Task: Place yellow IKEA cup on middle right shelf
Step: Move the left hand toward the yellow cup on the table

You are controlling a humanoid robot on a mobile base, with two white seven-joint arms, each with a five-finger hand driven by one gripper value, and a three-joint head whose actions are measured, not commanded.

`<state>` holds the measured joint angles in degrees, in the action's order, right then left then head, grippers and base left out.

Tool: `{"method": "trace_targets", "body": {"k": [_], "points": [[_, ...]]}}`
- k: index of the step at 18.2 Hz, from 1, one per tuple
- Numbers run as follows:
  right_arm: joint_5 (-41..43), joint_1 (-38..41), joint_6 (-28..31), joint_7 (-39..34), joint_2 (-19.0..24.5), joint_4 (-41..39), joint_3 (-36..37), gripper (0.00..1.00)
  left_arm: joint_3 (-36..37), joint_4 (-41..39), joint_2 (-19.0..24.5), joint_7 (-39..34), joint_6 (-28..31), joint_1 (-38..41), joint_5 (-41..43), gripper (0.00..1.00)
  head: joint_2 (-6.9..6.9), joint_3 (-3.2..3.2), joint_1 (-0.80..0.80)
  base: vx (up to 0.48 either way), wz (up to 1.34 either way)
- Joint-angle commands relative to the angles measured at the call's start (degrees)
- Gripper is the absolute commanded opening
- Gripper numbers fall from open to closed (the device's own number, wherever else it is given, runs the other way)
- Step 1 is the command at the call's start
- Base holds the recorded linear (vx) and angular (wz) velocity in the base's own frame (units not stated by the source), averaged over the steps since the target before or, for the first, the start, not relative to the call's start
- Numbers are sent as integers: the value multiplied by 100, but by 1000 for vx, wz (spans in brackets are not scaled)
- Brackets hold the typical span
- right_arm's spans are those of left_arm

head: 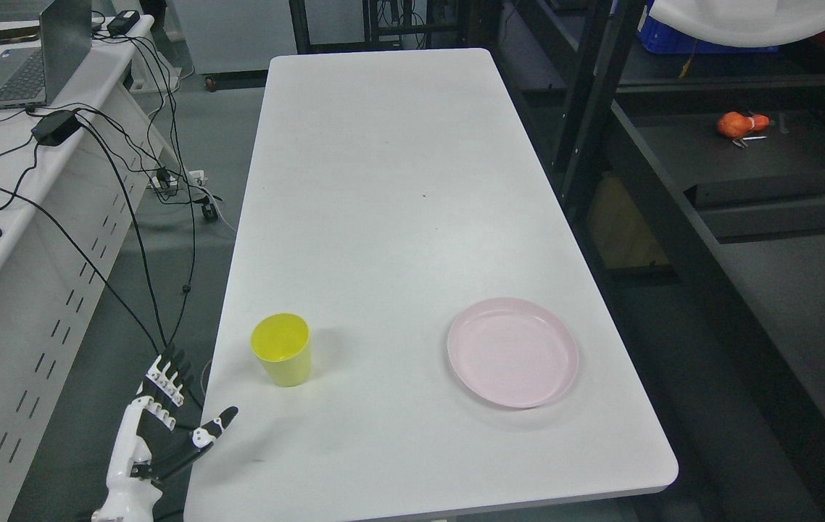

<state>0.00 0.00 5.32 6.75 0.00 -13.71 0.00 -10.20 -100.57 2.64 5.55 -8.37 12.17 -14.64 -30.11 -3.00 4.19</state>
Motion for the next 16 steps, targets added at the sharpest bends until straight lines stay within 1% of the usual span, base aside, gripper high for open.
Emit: {"method": "trace_targets", "body": {"k": [1, 3, 5, 7, 8, 10, 14, 16], "points": [[141, 79, 4, -7, -100, 0, -97, 99, -43, 20, 62, 8, -7, 31, -31, 99, 0, 0, 0, 0, 0], [141, 79, 4, -7, -100, 0, -97, 99, -70, 29, 62, 8, 2, 31, -48, 99, 0, -5, 0, 0, 0], [141, 79, 4, -7, -100, 0, -97, 99, -87, 221, 18, 25, 2, -91, -127, 99, 0, -5, 0, 0, 0], [141, 79, 4, -7, -100, 0, -97, 99, -87, 546, 26, 95, 2, -416, -302, 99, 0, -5, 0, 0, 0], [141, 79, 4, -7, -100, 0, -97, 99, -79, 774, 53, 278, 11, -652, -407, 99, 0, -5, 0, 0, 0], [141, 79, 4, -7, -100, 0, -97, 99, -87, 1012, 53, 622, 2, -987, -409, 99, 0, -31, 0, 0, 0], [141, 79, 4, -7, -100, 0, -97, 99, 149, 1049, -8, 1202, 2, -1068, -417, 99, 0, -33, 0, 0, 0], [141, 79, 4, -7, -100, 0, -97, 99, 264, 1057, -61, 1186, 124, -1120, -409, 99, 0, -33, 0, 0, 0]]}}
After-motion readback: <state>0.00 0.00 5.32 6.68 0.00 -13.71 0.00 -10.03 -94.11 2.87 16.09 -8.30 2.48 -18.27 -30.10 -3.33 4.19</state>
